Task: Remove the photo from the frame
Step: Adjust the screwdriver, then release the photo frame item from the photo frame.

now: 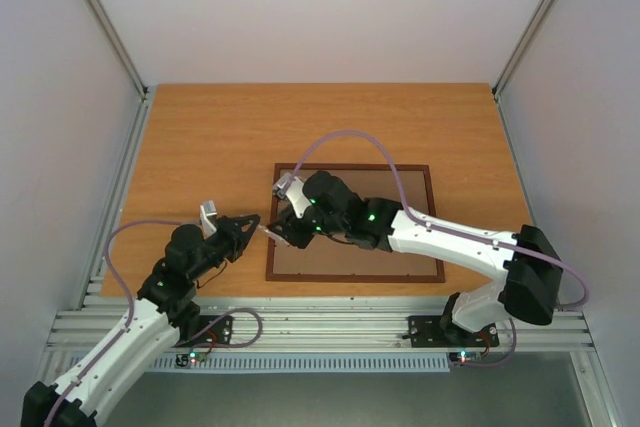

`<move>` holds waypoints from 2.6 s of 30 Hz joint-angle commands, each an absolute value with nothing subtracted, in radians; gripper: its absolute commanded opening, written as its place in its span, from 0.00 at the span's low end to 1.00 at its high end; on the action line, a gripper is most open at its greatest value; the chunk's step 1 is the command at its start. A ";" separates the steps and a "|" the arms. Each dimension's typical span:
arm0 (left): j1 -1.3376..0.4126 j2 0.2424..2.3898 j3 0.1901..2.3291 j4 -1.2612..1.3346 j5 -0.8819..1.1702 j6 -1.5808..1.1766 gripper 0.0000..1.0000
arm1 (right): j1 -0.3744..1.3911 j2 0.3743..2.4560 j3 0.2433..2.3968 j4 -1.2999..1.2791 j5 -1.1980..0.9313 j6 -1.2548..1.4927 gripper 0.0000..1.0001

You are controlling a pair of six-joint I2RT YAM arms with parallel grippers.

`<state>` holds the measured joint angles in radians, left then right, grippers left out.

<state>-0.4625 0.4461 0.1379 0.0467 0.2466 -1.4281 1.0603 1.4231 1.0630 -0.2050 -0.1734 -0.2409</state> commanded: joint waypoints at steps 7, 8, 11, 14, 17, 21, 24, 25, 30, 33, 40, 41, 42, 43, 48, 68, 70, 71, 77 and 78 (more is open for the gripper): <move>-0.463 0.454 0.186 0.020 0.252 -1.372 0.01 | 1.063 1.628 1.285 -0.610 -0.186 -0.360 0.40; -0.463 0.461 0.188 0.018 0.252 -1.367 0.00 | 1.063 1.641 1.296 -0.622 -0.188 -0.365 0.39; -0.465 0.482 0.189 0.025 0.255 -1.355 0.01 | 1.063 1.666 1.321 -0.637 -0.193 -0.374 0.39; -0.464 0.502 0.189 0.042 0.259 -1.349 0.00 | 1.063 1.686 1.340 -0.643 -0.197 -0.382 0.38; -0.464 0.520 0.190 0.059 0.259 -1.342 0.00 | 1.063 1.712 1.363 -0.647 -0.201 -0.385 0.37; -0.465 0.539 0.190 0.076 0.261 -1.334 0.01 | 1.063 1.748 1.387 -0.650 -0.202 -0.389 0.36; -0.465 0.542 0.189 0.082 0.260 -1.332 0.01 | 1.063 1.771 1.404 -0.656 -0.206 -0.392 0.35; -0.465 0.543 0.190 0.082 0.259 -1.332 0.00 | 1.063 1.777 1.407 -0.658 -0.206 -0.393 0.35; -0.465 0.546 0.190 0.086 0.259 -1.327 0.01 | 1.064 1.802 1.424 -0.666 -0.197 -0.399 0.32; -0.465 0.552 0.190 0.091 0.261 -1.326 0.01 | 1.063 1.812 1.429 -0.666 -0.193 -0.401 0.28; -0.465 0.564 0.183 0.111 0.267 -1.327 0.01 | 1.060 1.836 1.451 -0.682 -0.187 -0.420 0.10; -0.465 0.564 0.183 0.110 0.267 -1.324 0.01 | 1.058 1.841 1.452 -0.687 -0.184 -0.427 0.07; -0.465 0.563 0.184 0.106 0.265 -1.320 0.01 | 1.056 1.843 1.452 -0.692 -0.185 -0.434 0.03; -0.465 0.561 0.186 0.092 0.260 -1.313 0.04 | 1.053 1.844 1.451 -0.697 -0.186 -0.442 0.01; -0.464 0.553 0.219 -0.076 0.211 -1.226 0.23 | 1.023 1.831 1.438 -0.757 -0.181 -0.501 0.01; -0.332 0.965 0.330 -0.167 0.358 -0.856 0.38 | 0.890 1.972 1.497 -1.105 -0.384 -0.818 0.01; -0.331 0.997 0.325 -0.138 0.381 -0.849 0.39 | 0.882 1.988 1.500 -1.106 -0.409 -0.836 0.01; -0.330 1.013 0.325 -0.128 0.390 -0.848 0.39 | 0.877 1.998 1.502 -1.105 -0.418 -0.840 0.01; -0.330 1.115 0.329 -0.066 0.442 -0.835 0.38 | 0.871 2.043 1.519 -1.098 -0.418 -0.850 0.01; -0.330 1.131 0.327 -0.051 0.451 -0.836 0.38 | 0.871 2.049 1.520 -1.098 -0.428 -0.857 0.01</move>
